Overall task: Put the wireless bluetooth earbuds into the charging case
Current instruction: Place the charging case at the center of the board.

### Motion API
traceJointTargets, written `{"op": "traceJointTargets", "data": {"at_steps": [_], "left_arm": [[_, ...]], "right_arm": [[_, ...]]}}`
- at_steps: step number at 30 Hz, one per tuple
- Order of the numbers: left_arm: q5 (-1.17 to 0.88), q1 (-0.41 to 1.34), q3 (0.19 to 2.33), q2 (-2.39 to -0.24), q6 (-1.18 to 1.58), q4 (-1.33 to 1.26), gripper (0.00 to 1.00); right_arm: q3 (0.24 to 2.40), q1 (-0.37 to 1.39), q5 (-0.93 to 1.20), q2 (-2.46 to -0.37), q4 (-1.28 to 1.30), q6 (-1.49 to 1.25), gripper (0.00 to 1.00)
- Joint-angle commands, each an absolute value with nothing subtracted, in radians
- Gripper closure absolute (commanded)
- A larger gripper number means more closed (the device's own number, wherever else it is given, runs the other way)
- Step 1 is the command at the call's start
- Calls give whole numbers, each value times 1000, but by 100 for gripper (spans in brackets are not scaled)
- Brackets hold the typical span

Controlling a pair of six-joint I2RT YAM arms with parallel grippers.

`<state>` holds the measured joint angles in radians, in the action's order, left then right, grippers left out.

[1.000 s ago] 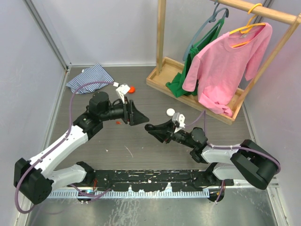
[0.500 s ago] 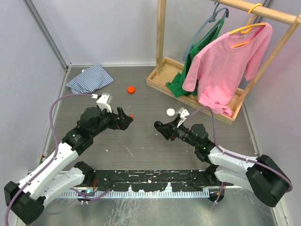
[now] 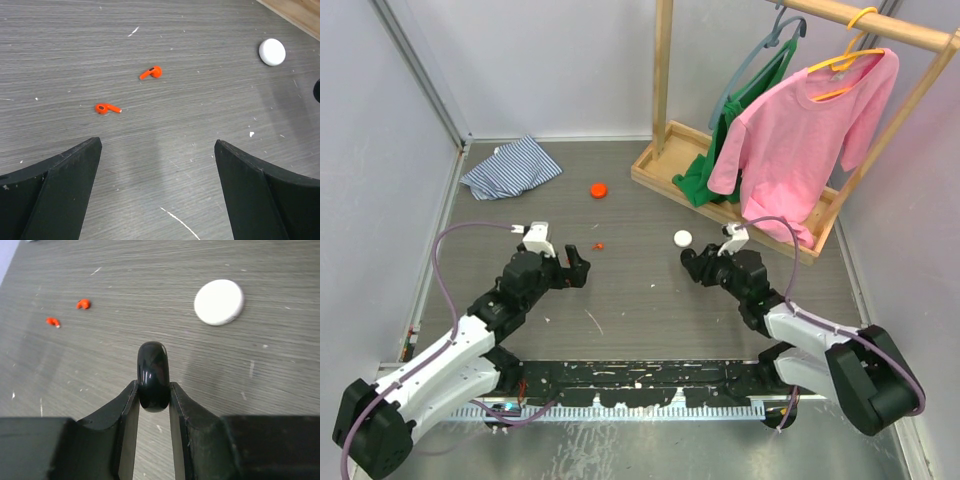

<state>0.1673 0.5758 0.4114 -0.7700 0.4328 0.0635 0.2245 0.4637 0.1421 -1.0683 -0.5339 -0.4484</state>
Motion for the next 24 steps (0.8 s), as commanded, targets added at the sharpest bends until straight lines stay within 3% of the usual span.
{"op": "traceJointTargets", "data": {"at_steps": [1, 11, 24], "left_arm": [[243, 578, 384, -770, 414, -103, 2], [266, 578, 360, -774, 408, -110, 2], [271, 578, 366, -769, 408, -87, 2]], "right_arm": [[253, 405, 86, -1103, -560, -538, 84], [300, 323, 35, -1249, -564, -651, 83], [427, 284, 131, -1449, -555, -733, 72]]}}
